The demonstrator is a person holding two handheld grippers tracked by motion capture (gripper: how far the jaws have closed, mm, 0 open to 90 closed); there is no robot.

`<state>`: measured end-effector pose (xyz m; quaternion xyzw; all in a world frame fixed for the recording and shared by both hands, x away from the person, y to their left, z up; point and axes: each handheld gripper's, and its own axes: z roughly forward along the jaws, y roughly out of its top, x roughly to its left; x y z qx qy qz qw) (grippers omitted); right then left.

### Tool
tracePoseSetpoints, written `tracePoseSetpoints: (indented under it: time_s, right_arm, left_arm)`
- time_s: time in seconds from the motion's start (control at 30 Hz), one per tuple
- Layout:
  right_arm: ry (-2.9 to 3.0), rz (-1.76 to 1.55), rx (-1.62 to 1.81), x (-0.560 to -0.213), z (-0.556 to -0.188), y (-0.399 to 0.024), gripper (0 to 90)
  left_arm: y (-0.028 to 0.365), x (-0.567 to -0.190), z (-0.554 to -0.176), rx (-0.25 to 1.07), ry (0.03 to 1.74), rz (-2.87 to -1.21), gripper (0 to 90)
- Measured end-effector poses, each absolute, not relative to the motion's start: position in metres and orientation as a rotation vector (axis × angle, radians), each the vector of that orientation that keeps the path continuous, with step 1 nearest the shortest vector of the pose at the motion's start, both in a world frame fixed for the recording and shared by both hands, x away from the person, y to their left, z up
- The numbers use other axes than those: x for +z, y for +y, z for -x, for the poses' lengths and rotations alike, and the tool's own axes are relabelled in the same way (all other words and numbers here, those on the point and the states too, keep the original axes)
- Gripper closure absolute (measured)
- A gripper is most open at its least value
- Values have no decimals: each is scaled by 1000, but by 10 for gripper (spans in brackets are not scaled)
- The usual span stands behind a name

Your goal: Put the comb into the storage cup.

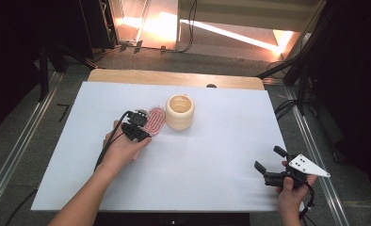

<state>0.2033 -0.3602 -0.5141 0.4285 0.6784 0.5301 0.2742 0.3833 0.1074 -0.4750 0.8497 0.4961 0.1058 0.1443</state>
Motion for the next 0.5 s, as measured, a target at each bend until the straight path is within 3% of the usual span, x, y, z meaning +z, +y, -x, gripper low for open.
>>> tracePoseSetpoints:
  time_s: [0.1,0.5]
  right_arm:
    - [1825,-1154,1422,-514,-203,-360,0]
    - [1823,-1160,1423,-514,-203,-360,0]
  left_arm:
    - [106,-475,-383,311,1431,-2446,673]
    - [109,-476,-381,314,1445,-2407,702]
